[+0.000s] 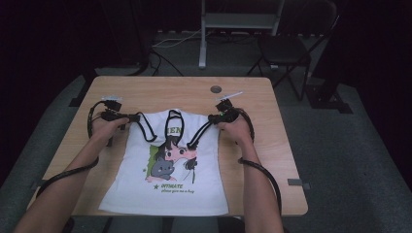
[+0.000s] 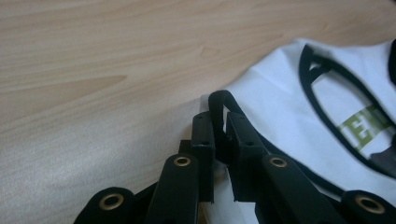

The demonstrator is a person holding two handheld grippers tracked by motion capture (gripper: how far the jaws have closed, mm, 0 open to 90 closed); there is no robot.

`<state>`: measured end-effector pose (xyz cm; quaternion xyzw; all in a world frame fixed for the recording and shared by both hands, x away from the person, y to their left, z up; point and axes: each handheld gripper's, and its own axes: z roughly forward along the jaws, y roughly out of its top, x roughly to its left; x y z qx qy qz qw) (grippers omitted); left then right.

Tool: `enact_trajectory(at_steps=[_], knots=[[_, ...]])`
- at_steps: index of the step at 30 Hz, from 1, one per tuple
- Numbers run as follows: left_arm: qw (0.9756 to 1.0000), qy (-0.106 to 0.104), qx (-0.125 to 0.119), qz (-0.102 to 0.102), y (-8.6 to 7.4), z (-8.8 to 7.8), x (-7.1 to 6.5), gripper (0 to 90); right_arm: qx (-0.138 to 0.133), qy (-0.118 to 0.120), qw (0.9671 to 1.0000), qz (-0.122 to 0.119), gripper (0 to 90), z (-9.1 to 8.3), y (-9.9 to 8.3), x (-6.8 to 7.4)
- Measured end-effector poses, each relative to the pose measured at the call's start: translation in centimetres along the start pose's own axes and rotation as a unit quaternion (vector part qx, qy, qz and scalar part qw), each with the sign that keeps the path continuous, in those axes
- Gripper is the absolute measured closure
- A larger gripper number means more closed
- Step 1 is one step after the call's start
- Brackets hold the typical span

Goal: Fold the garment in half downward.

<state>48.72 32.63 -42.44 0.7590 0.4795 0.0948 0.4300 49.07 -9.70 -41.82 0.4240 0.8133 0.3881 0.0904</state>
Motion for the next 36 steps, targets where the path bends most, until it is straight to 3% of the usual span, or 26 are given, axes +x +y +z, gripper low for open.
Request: enact_trajectory(at_steps=[10,21,31,36], knots=[[0.9992,-0.023,-0.03,-0.017,0.9,-0.8,0.1,82.0,-0.018,0.007,0.9997,0.018,79.2,-0.9,0.6,-0.7],[0.9989,-0.023,-0.038,-0.013,2.0,-1.0,-0.4,82.2,-0.033,0.002,0.9989,0.032,81.1,-1.1,1.0,-0.7],[0.9966,-0.029,-0.073,-0.024,3.3,-1.9,-0.7,82.3,-0.066,-0.013,0.997,0.037,81.3,-1.9,2.7,-0.1],[0.9954,-0.031,-0.087,-0.025,3.7,-2.4,-0.8,82.3,-0.083,-0.007,0.9956,0.043,81.3,-2.3,3.1,0.2]])
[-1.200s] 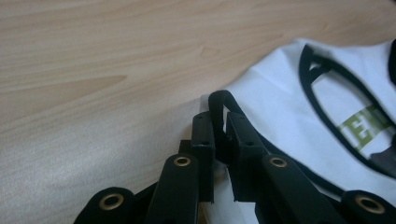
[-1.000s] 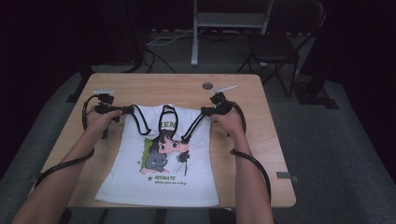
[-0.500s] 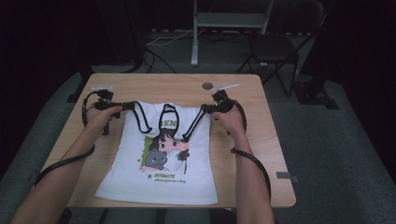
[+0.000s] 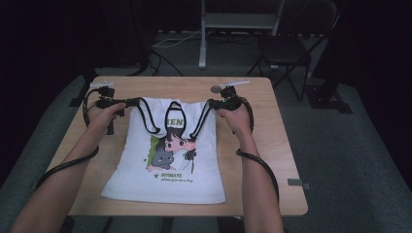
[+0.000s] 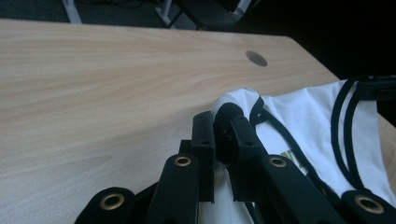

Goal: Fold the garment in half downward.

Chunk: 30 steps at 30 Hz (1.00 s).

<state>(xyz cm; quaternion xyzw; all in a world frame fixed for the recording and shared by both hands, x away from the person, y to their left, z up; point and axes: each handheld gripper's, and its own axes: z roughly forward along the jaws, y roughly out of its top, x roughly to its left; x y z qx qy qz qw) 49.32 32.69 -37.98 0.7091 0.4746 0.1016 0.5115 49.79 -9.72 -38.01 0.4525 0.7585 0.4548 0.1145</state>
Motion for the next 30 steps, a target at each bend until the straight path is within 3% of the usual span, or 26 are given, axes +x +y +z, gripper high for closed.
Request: enact_trajectory(at_steps=[11,30], knots=[[0.9997,-0.009,-0.024,0.004,1.1,-0.8,-0.7,82.3,-0.036,0.015,0.9985,0.039,81.3,-0.6,0.0,-0.1],[0.9986,-0.008,-0.052,0.006,1.8,-1.2,-1.2,82.5,-0.074,0.018,0.9957,0.053,81.3,-1.8,0.5,-0.3]])
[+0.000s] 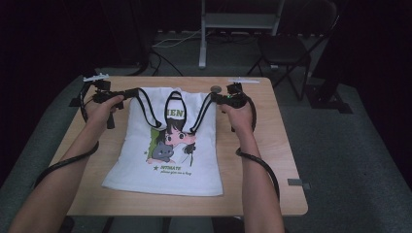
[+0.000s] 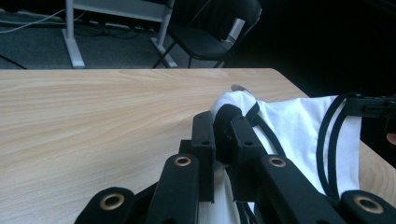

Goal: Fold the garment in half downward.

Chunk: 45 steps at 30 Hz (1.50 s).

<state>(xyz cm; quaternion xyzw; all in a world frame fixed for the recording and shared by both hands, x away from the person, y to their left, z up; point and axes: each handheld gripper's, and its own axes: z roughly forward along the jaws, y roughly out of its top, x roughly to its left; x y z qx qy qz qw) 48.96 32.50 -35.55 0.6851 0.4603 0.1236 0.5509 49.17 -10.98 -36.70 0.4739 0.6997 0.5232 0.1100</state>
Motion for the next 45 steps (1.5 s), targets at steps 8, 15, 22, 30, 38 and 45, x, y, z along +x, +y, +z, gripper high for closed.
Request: enact_trajectory(at_steps=[8,15,22,30,38,45], knots=[[1.0,0.003,-0.004,0.003,0.2,-0.6,0.1,82.8,-0.012,0.009,0.9999,0.006,81.2,-0.2,0.2,0.3],[1.0,0.003,-0.006,0.002,0.2,-0.7,0.1,83.0,-0.014,0.01,0.9998,0.005,81.3,-0.5,0.3,0.3],[0.9999,0.004,-0.008,0.006,0.3,-1.0,0.1,83.0,-0.015,0.009,0.9998,0.007,81.2,-0.7,0.3,0.3],[0.9999,0.004,-0.012,0.007,0.5,-1.3,-0.1,83.0,-0.018,0.011,0.9997,0.007,81.2,-0.7,0.4,0.4],[0.9998,0.003,-0.016,0.01,0.7,-1.4,-0.3,83.1,-0.022,0.012,0.9996,0.008,81.1,-0.9,0.5,0.5],[0.9998,0.001,-0.017,0.014,1.0,-1.5,-0.5,83.1,-0.026,0.016,0.9995,0.011,81.2,-1.2,0.7,0.5]])
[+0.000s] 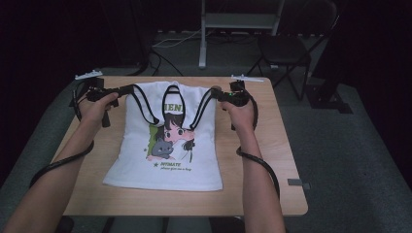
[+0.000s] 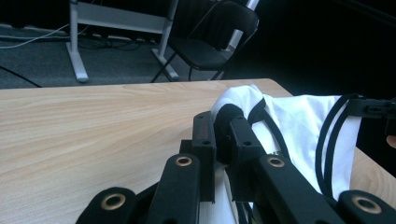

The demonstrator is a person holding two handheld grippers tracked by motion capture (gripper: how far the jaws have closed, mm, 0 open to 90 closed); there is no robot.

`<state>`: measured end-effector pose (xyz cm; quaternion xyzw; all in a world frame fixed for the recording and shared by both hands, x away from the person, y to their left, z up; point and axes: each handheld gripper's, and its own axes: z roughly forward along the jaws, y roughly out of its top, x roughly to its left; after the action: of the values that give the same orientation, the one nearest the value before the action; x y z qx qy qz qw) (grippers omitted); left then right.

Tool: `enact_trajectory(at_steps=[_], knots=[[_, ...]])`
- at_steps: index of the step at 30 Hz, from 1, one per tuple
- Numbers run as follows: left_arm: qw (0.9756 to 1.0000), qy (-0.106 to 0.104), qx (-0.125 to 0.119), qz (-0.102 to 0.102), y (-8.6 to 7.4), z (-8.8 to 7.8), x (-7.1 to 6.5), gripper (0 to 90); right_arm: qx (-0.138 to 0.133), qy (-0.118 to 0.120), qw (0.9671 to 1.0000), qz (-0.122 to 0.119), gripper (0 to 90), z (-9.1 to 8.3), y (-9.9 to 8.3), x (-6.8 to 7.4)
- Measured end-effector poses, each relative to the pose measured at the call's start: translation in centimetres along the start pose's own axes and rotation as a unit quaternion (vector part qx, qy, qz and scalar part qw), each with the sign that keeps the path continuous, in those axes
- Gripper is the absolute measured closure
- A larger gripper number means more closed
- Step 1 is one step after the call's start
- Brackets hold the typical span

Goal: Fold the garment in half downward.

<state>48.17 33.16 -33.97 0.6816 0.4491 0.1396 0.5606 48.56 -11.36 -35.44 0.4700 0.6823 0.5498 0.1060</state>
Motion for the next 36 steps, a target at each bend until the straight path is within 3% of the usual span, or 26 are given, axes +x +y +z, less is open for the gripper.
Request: enact_trajectory(at_steps=[14,36], knots=[[0.9998,-0.002,-0.018,0.004,0.8,-0.6,-0.2,83.1,-0.011,0.007,0.9999,-0.005,81.2,-0.3,1.0,0.6],[0.9998,-0.004,-0.019,0.006,1.0,-0.3,-0.1,83.1,-0.023,0.015,0.9996,0.003,81.3,-0.6,1.3,0.4]])
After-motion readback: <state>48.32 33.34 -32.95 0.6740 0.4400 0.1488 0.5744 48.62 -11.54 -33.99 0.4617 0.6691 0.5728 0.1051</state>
